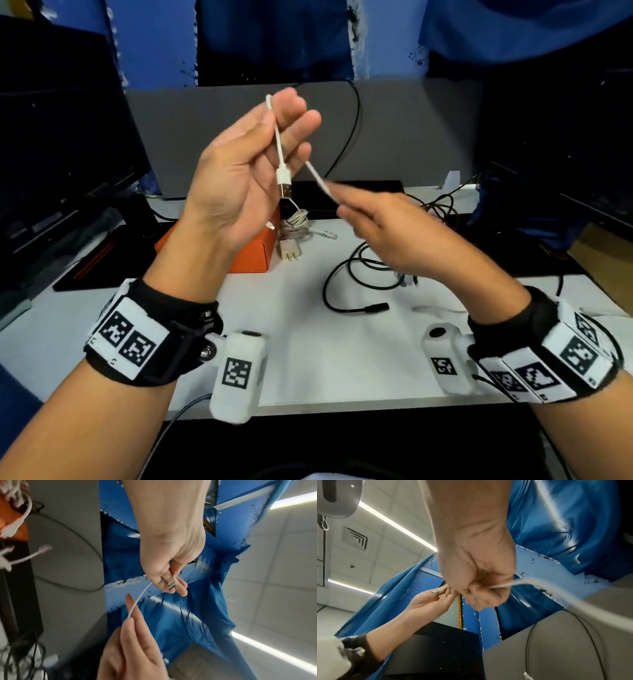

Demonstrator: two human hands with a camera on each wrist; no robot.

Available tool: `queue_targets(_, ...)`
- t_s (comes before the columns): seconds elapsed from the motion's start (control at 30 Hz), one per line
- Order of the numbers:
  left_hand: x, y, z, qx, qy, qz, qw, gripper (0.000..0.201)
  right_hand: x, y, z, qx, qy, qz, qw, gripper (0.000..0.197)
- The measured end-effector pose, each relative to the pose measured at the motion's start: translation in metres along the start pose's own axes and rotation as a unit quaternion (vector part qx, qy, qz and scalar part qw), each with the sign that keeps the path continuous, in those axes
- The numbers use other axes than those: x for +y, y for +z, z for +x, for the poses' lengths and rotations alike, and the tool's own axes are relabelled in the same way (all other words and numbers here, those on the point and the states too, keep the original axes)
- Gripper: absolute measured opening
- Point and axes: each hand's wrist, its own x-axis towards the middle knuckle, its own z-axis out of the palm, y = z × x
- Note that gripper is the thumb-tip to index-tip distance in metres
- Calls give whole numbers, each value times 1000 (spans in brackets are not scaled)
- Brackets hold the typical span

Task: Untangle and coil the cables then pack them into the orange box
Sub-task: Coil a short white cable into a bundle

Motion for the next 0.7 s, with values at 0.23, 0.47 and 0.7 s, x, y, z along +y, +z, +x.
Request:
queue_targets(0.23, -21, -1, -6, -83, 64, 526, 844, 21, -9, -16, -10, -57, -58, 68, 994, 17)
queue_targets(0.47, -16, 9, -10, -131, -23, 407, 904, 33, -4, -28, -8, 132, -33, 192, 972, 17)
queue_targets(0.7, -3, 10, -16, -186, -70, 304, 932, 32, -17, -32, -11, 116, -63, 130, 983, 22)
